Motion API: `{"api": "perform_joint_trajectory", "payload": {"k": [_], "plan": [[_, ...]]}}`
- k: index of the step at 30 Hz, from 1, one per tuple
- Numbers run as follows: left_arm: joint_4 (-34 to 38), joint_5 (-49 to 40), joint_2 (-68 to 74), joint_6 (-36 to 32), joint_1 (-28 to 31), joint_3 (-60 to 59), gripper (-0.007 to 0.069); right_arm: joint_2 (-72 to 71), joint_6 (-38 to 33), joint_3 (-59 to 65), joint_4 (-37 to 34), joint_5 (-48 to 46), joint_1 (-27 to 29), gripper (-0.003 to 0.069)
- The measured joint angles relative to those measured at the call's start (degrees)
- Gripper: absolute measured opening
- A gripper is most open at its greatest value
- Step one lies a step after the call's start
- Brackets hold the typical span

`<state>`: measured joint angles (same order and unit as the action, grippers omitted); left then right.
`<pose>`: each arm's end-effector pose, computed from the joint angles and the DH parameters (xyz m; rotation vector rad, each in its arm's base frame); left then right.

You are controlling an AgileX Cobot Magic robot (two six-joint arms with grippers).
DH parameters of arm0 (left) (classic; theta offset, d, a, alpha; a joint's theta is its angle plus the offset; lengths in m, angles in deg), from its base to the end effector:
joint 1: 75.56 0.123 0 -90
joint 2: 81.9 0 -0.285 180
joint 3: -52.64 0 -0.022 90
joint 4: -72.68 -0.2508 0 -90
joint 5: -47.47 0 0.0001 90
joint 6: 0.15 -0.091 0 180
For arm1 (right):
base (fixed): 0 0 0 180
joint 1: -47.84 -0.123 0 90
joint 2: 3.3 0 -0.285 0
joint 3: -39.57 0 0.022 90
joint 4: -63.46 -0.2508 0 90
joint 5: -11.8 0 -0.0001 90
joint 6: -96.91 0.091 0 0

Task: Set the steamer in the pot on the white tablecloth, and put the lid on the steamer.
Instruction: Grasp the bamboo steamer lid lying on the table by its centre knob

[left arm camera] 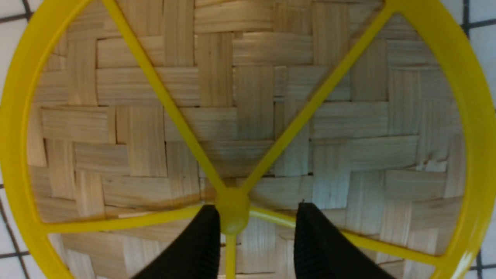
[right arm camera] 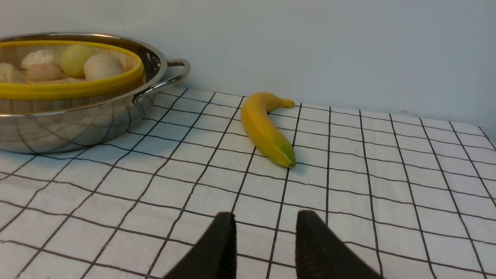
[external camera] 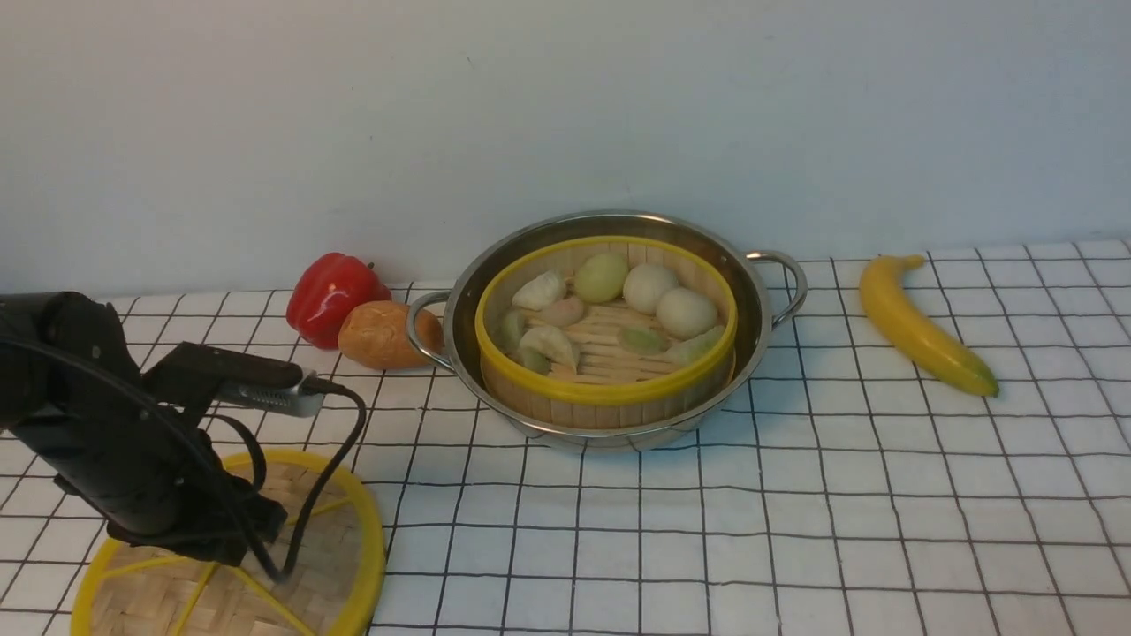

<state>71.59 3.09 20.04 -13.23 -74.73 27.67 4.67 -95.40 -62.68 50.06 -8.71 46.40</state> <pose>0.2864 0.0054 0.1788 0.3380 2.9729 0.0489 0.0533 0.0088 0.1785 -0.0757 1.8437 0.0958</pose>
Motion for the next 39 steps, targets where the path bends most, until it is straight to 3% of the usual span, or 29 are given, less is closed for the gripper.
{"api": "perform_joint_trajectory", "payload": {"k": [9, 15, 27, 30, 33, 39], "plan": [[-6.8, 1.9, 0.7, 7.5, 0.0, 0.0, 0.0258, 0.0, 0.0, 0.0, 0.0, 0.0, 0.0, 0.0243], [-6.8, 3.0, 1.0, 7.7, 0.0, 0.0, 0.0197, 0.0, 0.0, 0.0, 0.1, 0.0, 0.0, 0.0243], [-6.1, 2.8, 4.8, 8.0, 0.0, 0.6, 0.0206, 0.0, 0.0, 0.0, 0.1, 0.0, 0.0, 0.0243], [-5.8, 2.6, 4.5, 7.6, 0.0, 0.7, 0.0164, 0.0, 0.0, 0.0, 0.1, 0.1, 0.0, 0.0243], [-5.5, 1.2, 3.5, 6.4, 0.0, 1.5, 0.0119, 0.0, 0.0, 0.0, 0.1, 0.1, 0.0, 0.0243], [-4.4, -6.5, -0.8, 3.2, 0.0, 7.2, 0.0119, 0.0, 0.0, 0.0, 0.1, 0.1, 0.0, 0.0243]]}}
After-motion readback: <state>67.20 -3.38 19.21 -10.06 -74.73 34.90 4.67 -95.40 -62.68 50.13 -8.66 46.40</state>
